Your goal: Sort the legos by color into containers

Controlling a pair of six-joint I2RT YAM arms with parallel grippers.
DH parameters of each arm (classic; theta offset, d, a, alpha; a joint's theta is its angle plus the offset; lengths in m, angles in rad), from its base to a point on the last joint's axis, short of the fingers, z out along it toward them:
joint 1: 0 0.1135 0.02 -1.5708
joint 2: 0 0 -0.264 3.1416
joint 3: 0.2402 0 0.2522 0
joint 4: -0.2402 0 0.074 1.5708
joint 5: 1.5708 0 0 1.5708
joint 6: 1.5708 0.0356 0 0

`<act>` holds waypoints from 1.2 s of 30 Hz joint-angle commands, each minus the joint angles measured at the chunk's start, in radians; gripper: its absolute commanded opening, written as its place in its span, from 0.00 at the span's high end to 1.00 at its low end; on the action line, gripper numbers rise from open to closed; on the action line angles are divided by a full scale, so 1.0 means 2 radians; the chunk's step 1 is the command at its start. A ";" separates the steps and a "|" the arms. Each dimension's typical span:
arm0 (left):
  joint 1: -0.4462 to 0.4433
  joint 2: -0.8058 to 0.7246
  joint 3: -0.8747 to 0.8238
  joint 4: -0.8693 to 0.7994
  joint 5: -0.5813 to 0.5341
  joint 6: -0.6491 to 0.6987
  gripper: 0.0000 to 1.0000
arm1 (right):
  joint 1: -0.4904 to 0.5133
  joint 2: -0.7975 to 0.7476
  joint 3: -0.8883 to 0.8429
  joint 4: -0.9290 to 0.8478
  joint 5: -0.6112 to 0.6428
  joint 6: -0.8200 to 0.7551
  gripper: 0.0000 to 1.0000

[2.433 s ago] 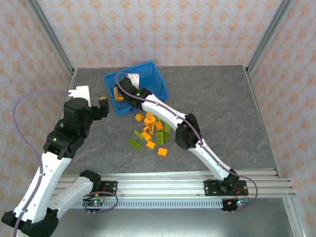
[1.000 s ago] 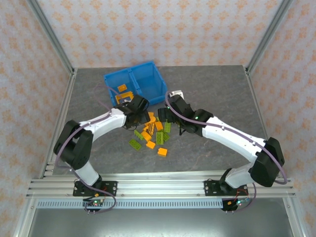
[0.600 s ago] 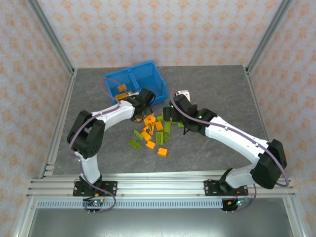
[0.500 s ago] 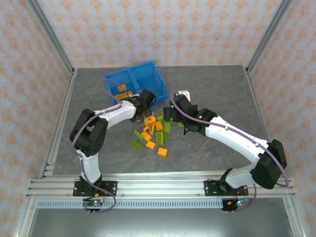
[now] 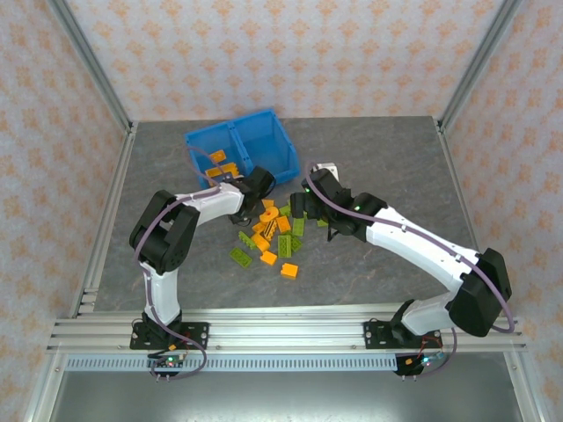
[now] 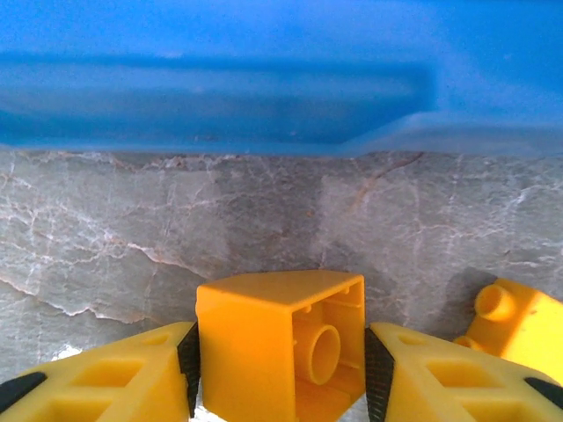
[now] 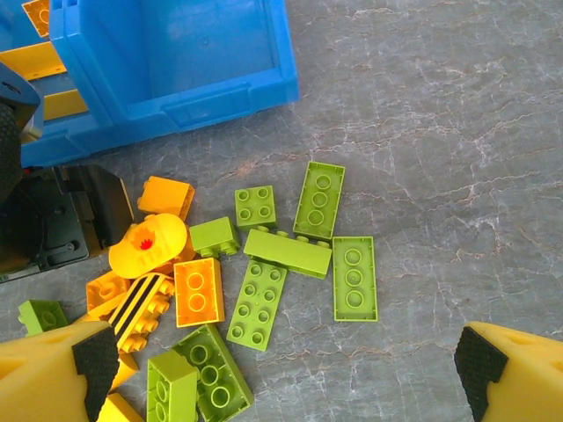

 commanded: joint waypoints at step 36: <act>0.112 0.009 0.263 -0.112 -0.096 0.141 0.64 | -0.002 0.005 0.029 -0.026 -0.008 0.019 0.01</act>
